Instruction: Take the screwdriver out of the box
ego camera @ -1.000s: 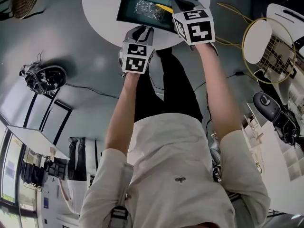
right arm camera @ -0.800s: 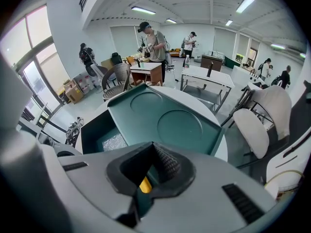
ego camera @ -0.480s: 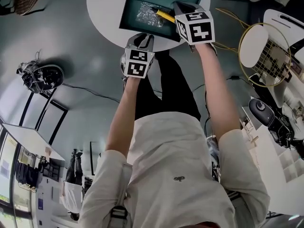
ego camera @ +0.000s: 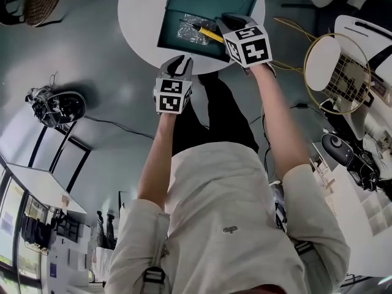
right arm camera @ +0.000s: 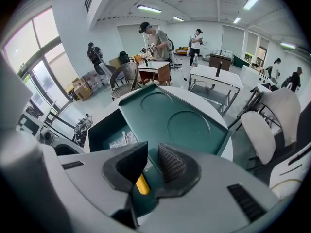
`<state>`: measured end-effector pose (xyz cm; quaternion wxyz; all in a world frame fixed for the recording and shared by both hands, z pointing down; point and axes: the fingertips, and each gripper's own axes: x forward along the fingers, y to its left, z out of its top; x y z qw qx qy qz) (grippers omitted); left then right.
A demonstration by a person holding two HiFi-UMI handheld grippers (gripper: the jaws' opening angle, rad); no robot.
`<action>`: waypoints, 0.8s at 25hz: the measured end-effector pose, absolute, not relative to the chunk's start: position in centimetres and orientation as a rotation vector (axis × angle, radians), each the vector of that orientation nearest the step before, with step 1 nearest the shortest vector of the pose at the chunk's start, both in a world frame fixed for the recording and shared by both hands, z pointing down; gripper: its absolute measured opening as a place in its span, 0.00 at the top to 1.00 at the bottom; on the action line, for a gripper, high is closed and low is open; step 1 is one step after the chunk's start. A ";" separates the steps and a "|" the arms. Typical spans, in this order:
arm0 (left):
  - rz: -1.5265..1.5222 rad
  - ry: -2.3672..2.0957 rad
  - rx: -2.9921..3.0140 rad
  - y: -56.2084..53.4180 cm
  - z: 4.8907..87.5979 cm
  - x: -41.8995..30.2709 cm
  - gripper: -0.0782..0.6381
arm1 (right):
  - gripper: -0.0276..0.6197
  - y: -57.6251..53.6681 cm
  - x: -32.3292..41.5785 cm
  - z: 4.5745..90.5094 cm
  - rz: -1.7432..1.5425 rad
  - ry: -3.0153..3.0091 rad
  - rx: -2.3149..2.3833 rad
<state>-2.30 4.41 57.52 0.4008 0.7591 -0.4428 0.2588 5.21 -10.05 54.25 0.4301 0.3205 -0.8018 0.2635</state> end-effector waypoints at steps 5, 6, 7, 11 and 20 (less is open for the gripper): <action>0.631 -1.145 1.911 5.5 54.9 -4.8 0.78 | 0.85 -7.2 3.8 52.4 0.571 -2.019 0.726; 0.625 -1.147 1.913 5.7 54.4 -5.1 0.78 | 0.85 -6.4 3.5 52.4 0.564 -2.012 0.706; 0.616 -1.147 1.915 5.9 53.8 -5.5 0.78 | 0.85 -5.7 3.3 52.6 0.554 -2.001 0.686; 0.540 -1.147 1.923 6.0 51.5 -6.5 0.78 | 0.84 -4.1 2.8 55.0 0.465 -1.926 0.602; 0.412 -1.142 1.908 6.4 48.0 -9.4 0.84 | 0.82 -3.8 1.5 59.7 0.189 -1.784 0.452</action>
